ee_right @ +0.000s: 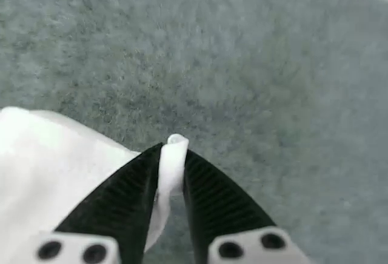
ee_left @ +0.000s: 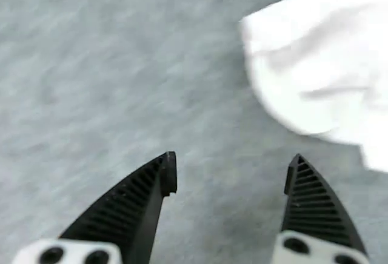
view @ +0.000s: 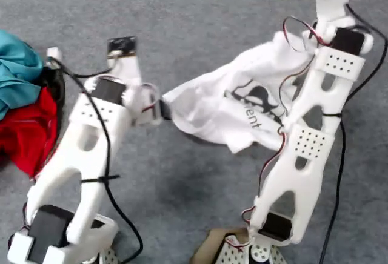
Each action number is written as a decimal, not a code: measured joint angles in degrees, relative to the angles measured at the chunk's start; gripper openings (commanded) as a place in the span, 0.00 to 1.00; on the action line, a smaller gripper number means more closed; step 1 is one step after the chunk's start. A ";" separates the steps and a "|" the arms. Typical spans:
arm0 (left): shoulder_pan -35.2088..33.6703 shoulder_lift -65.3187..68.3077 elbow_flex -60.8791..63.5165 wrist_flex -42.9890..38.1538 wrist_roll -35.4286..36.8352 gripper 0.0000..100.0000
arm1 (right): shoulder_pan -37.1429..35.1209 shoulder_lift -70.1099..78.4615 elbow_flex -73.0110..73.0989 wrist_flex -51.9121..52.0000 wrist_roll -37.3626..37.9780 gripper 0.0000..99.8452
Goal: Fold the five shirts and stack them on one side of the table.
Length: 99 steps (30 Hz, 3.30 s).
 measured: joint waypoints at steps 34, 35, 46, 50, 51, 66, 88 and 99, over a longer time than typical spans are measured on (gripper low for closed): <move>2.02 57.58 -66.81 15.82 -38.77 0.19 | 0.18 11.08 0.09 -11.78 -5.71 0.00; 2.29 57.58 -66.99 16.97 -39.38 0.22 | 0.18 11.08 0.09 -11.78 -5.71 0.00; 2.55 61.45 -70.42 17.14 -39.82 0.20 | 0.18 11.08 0.09 -11.78 -5.71 0.00; 1.58 65.76 -70.42 14.07 -39.82 0.14 | 0.18 11.08 0.09 -11.78 -5.71 0.00; 1.41 66.37 -70.42 13.89 -39.82 0.12 | 0.18 11.08 0.09 -11.78 -5.71 0.00; 1.23 67.25 -75.69 13.89 -39.82 0.02 | 0.18 11.08 0.09 -11.78 -5.71 0.00; -4.75 49.41 -105.41 27.16 -24.26 0.02 | -2.46 -24.97 0.00 3.25 0.88 0.00; -9.58 15.56 -89.58 27.16 -24.26 0.02 | -2.46 -53.71 -0.09 -2.64 7.91 0.00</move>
